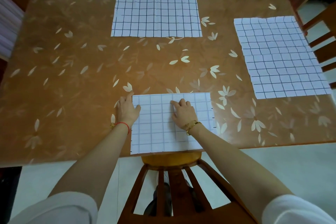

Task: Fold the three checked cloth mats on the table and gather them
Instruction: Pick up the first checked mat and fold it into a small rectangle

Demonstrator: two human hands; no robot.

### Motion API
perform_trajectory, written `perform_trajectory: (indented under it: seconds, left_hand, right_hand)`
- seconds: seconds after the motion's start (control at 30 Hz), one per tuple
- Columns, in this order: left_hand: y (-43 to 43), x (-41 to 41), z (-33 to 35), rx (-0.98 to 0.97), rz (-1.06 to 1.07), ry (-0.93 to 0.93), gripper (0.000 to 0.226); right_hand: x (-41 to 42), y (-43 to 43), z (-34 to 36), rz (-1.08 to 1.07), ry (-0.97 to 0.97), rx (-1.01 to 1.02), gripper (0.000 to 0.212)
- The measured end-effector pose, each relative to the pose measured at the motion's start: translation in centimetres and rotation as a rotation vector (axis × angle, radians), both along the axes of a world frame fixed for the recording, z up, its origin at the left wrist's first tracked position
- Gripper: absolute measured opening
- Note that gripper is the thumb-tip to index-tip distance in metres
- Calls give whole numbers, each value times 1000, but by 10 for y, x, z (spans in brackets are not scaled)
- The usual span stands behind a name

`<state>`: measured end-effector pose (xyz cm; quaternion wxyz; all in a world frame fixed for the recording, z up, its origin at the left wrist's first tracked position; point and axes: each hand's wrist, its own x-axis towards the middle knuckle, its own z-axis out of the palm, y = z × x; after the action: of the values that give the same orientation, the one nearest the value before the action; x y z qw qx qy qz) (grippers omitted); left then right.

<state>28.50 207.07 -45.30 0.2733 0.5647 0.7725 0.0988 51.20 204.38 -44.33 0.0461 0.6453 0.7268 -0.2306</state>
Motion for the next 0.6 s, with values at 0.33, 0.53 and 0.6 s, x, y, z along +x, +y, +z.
perform_trajectory:
  seconds: [0.33, 0.53, 0.6]
  left_hand:
    - [58, -25, -3, -254, -211, 101, 19]
    - [60, -24, 14, -257, -167, -59, 14]
    - [53, -22, 17, -222, -44, -242, 22]
  right_hand:
    - [6, 7, 0, -6, 50, -64, 55]
    - [6, 7, -1, -19, 63, -66, 56]
    - [5, 8, -1, -24, 59, -79, 59]
